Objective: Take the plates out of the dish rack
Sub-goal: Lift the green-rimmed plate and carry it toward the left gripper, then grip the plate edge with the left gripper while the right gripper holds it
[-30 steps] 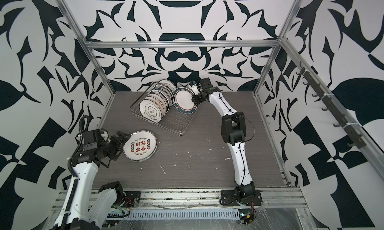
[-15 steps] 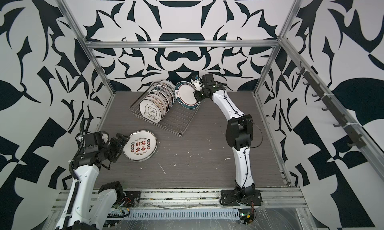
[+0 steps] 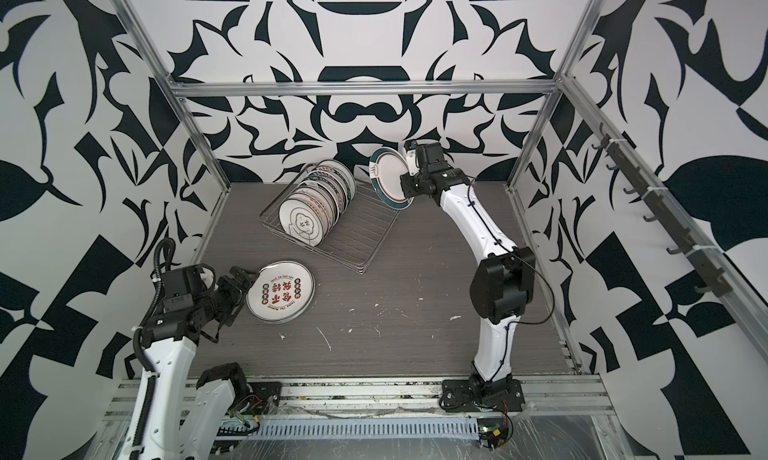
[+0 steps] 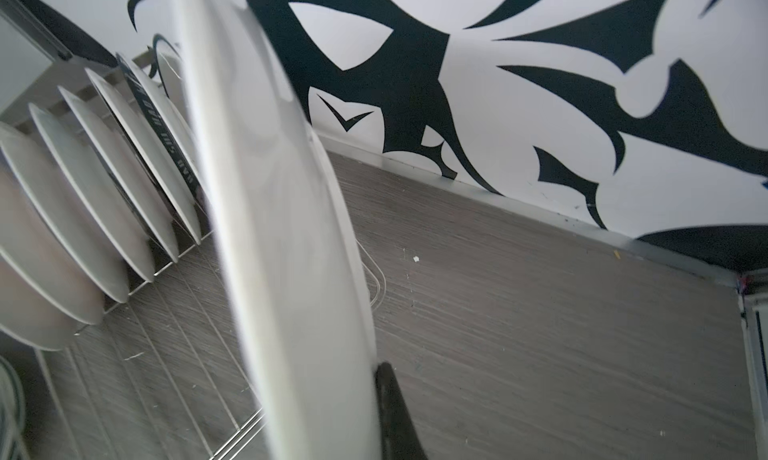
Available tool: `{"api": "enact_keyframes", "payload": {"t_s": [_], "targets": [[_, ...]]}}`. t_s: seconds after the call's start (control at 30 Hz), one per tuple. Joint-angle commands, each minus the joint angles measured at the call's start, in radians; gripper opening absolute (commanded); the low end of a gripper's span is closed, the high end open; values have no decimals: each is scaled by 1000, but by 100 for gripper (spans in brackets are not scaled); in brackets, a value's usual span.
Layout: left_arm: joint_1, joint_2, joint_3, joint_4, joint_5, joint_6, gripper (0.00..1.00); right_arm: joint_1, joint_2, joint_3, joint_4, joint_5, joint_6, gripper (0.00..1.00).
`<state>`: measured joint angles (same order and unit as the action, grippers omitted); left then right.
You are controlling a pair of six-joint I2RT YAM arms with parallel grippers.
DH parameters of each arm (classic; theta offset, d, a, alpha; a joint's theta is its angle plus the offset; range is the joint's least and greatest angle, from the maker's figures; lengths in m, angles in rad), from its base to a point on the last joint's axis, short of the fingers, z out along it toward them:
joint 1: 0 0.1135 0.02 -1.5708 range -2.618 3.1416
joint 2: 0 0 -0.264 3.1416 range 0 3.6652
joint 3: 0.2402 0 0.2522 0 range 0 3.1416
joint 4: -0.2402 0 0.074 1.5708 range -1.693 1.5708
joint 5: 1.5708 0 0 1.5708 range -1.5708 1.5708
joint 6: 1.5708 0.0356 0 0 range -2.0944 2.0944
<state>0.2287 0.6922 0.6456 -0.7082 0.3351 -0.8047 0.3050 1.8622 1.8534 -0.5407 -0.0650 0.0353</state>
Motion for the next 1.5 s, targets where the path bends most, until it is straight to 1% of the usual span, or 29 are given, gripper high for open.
{"api": "enact_keyframes", "payload": {"t_s": [0.0,0.03,0.1,0.13,0.17,0.27,0.33,0.4,0.5,0.63,0.73,0.87,1.1,1.2,1.3,1.33,1.4,1.47], "targets": [[-3,-34,27,-43,34,-19,99,1,-147,-70,171,-24,256,0],[-4,-40,27,-39,46,-23,99,2,-169,-95,181,-45,310,0],[-3,-50,21,-20,73,-37,99,16,-229,-180,229,-72,455,0],[-3,-55,17,-6,89,-39,99,21,-248,-215,247,-98,503,0],[-4,-58,13,14,105,-45,99,35,-284,-281,300,-119,578,0],[-3,-49,14,58,148,-50,99,115,-369,-426,384,-100,688,0],[-4,-39,12,92,187,-54,99,164,-423,-537,473,-93,786,0],[-4,-30,4,131,223,-60,99,225,-474,-655,583,-56,893,0],[-4,-23,-39,229,288,-98,99,305,-476,-723,649,-71,996,0],[-3,-27,-117,381,358,-169,99,394,-433,-736,693,-136,1074,0],[-3,-38,-163,459,378,-192,99,449,-392,-748,750,-184,1132,0],[-4,-27,-179,502,405,-197,99,496,-331,-745,799,-223,1177,0],[-3,17,-201,566,423,-201,98,547,-270,-745,903,-267,1208,0],[-4,42,-208,607,435,-209,94,566,-247,-732,917,-294,1212,0],[-3,59,-205,627,441,-208,86,584,-224,-736,955,-308,1232,0],[-4,63,-206,634,442,-209,81,586,-214,-732,968,-320,1239,0],[-4,68,-207,641,443,-214,78,592,-194,-726,989,-340,1252,0],[-4,67,-211,657,448,-220,70,599,-175,-719,1010,-356,1259,0]]}}
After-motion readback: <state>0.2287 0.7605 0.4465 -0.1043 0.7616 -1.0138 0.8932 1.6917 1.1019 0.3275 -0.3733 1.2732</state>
